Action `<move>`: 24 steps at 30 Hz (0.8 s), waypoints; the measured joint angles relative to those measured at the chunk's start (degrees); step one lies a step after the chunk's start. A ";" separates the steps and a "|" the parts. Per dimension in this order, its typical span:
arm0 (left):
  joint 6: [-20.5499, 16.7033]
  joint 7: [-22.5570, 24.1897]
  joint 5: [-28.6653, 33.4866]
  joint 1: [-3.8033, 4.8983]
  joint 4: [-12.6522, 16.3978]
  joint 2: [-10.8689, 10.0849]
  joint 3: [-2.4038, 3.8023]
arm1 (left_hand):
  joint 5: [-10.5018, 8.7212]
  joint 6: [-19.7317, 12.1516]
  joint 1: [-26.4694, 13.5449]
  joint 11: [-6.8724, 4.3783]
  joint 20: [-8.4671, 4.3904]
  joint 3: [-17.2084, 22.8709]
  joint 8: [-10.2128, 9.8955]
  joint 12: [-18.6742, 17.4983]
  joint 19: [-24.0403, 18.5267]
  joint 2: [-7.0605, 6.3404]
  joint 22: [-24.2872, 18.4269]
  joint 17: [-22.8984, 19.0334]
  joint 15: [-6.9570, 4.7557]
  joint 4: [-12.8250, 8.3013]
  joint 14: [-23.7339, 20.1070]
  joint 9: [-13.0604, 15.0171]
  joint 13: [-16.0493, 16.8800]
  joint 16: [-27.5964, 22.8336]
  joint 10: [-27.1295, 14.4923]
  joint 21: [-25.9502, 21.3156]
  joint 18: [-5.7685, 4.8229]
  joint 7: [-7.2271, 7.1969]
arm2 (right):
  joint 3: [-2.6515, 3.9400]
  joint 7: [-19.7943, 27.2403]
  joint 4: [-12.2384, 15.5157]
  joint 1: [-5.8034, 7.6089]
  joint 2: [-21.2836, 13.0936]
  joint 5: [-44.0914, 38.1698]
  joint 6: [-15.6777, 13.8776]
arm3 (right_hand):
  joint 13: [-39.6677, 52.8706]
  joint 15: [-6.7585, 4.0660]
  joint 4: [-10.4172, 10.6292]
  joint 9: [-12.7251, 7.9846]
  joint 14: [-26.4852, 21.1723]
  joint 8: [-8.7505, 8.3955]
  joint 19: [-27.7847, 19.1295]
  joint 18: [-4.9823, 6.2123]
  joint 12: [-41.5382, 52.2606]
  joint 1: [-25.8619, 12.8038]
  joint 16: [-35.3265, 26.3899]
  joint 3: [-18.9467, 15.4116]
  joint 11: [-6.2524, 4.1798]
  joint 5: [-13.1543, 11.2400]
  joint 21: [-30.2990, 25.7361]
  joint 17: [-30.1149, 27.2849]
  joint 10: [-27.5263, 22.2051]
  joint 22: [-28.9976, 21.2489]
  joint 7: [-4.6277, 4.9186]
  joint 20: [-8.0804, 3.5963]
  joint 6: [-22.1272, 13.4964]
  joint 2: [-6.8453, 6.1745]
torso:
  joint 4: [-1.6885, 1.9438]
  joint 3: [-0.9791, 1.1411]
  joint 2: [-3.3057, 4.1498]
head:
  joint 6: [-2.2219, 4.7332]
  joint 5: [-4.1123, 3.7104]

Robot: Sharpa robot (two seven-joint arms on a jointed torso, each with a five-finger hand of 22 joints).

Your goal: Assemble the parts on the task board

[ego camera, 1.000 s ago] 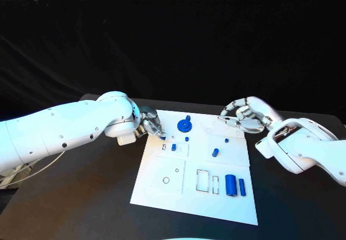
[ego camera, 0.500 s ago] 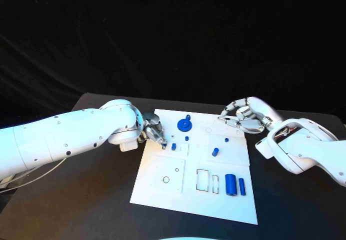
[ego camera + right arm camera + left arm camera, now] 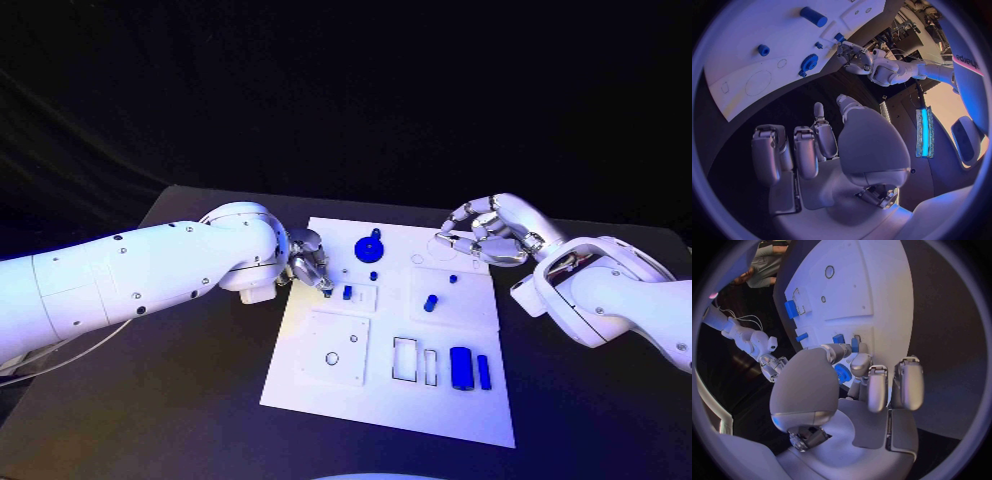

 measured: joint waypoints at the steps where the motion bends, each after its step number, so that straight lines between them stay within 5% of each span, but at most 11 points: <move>1: 0.03 -0.02 -0.19 -0.03 0.00 0.03 -0.01 | 0.00 0.00 0.00 0.00 0.00 0.00 0.06 0.00 0.00 0.00 0.00 0.00 0.00 0.00 0.00 0.00 0.00 0.00 0.00 0.00 0.00 0.00 | 0.00 0.00 0.00 0.00 0.00 0.00 0.00 | 0.00 0.00 0.00 0.00 0.00 0.00 0.00 0.00 0.00 0.00 0.00 0.00 0.00 0.00 0.00 0.00 0.00 0.00 0.00 0.00 0.00 0.00 | 0.00 0.00 0.00 | 0.01 0.00; 24: 1.12 -0.44 -1.98 -0.14 0.10 0.21 0.09 | -0.02 0.01 -0.16 -0.01 0.00 0.00 0.08 0.00 0.00 -0.16 0.00 0.00 0.00 -0.01 0.00 0.00 0.00 0.00 0.01 0.00 0.00 0.00 | 0.00 0.07 -0.02 -0.12 -0.02 0.04 0.00 | -0.01 0.00 0.00 0.11 0.00 0.00 0.00 0.00 0.00 0.00 0.00 0.00 0.00 0.25 -0.31 -0.01 0.00 -0.02 0.00 0.00 0.00 0.00 | 0.00 -0.01 0.00 | -0.13 -0.09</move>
